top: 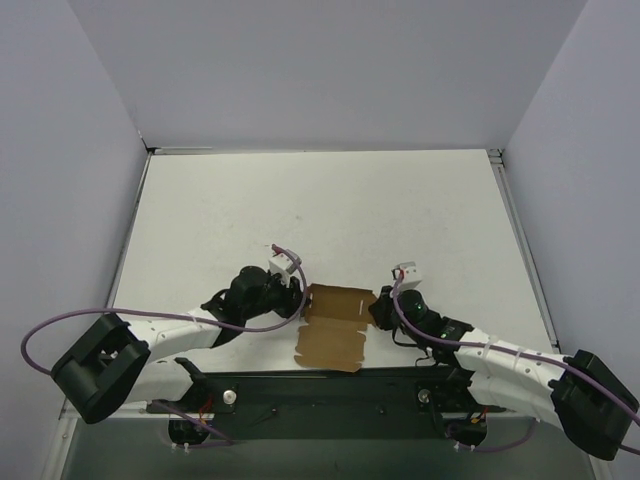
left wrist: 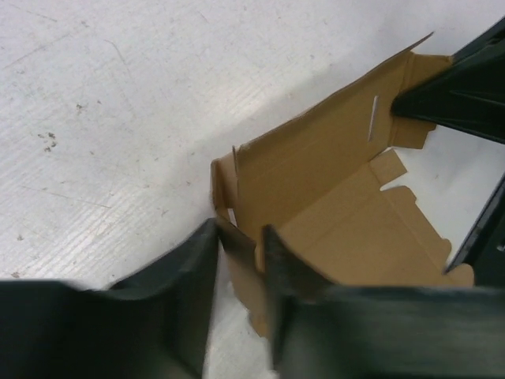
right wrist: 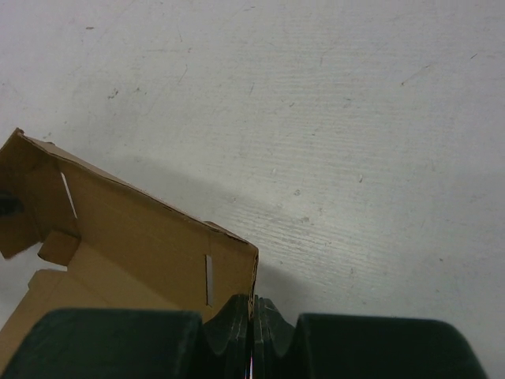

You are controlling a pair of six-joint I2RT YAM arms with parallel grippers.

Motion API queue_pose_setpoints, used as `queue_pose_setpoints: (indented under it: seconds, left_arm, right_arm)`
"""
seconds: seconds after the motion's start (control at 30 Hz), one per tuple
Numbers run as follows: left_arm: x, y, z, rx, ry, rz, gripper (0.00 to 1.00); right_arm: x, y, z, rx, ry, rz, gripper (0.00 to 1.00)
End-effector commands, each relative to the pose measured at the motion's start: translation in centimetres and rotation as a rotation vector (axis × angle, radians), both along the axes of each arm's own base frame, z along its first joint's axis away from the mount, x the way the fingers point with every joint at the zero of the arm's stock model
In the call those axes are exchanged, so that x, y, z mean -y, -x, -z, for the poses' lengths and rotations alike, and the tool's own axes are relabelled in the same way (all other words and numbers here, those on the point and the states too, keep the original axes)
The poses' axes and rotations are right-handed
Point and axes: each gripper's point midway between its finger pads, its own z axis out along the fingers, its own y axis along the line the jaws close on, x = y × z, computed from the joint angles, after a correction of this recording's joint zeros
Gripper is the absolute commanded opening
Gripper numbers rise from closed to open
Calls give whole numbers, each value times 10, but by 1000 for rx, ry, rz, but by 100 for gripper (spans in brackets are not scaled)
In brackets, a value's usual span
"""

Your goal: Fold the paper box

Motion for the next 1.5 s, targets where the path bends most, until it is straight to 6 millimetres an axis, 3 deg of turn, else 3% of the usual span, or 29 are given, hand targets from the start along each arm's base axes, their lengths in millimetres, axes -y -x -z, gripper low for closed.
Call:
queue_pose_setpoints:
  seconds: [0.0, 0.03, 0.07, 0.13, 0.17, 0.23, 0.33, 0.43, 0.53, 0.63, 0.73, 0.93, 0.97, 1.03, 1.47]
  left_arm:
    - [-2, -20, -4, 65, -87, -65, 14]
    - [-3, -19, -4, 71, -100, -70, 6]
    - [-9, -26, -5, 97, -126, -117, 0]
    - [-13, -29, -9, 129, -142, -153, 0]
    - [-13, -29, -14, 160, -145, -156, 0]
    - [-21, -35, -16, 190, -163, -210, 0]
    - [-32, -42, -22, 230, -161, -291, 0]
    - [-37, -47, -31, 272, -124, -342, 0]
    - [-42, -48, -34, 293, -109, -364, 0]
    - [-45, -45, -35, 312, -80, -378, 0]
    - [-45, -44, -37, 319, -61, -382, 0]
    - [-51, -40, -40, 345, -46, -416, 0]
    - [-50, -38, -42, 352, -42, -413, 0]
    - [-53, -37, -42, 366, -53, -433, 0]
    - [-48, -28, -46, 400, -55, -428, 0]
  right_arm:
    - [1, -10, -14, 21, 48, 12, 9]
    - [1, -11, -20, 16, 31, 39, 16]
    - [4, -11, -29, -4, 48, 60, 31]
    - [10, -15, -50, 14, 23, 128, 44]
    - [17, -11, -51, -29, 9, 190, 55]
    - [20, -15, -83, -5, -81, 280, 61]
    - [25, -11, -104, -50, -251, 451, 65]
    - [3, -8, -106, -161, -492, 554, 66]
    - [-47, -14, -129, -219, -731, 512, 65]
    - [-85, -16, -137, -296, -815, 507, 65]
    - [-110, -24, -135, -344, -825, 529, 64]
    - [-123, -49, -124, -296, -853, 618, 61]
    - [-125, -53, -130, -290, -863, 634, 61]
    - [-122, -55, -118, -293, -810, 673, 60]
    - [-105, -61, -90, -265, -720, 765, 48]
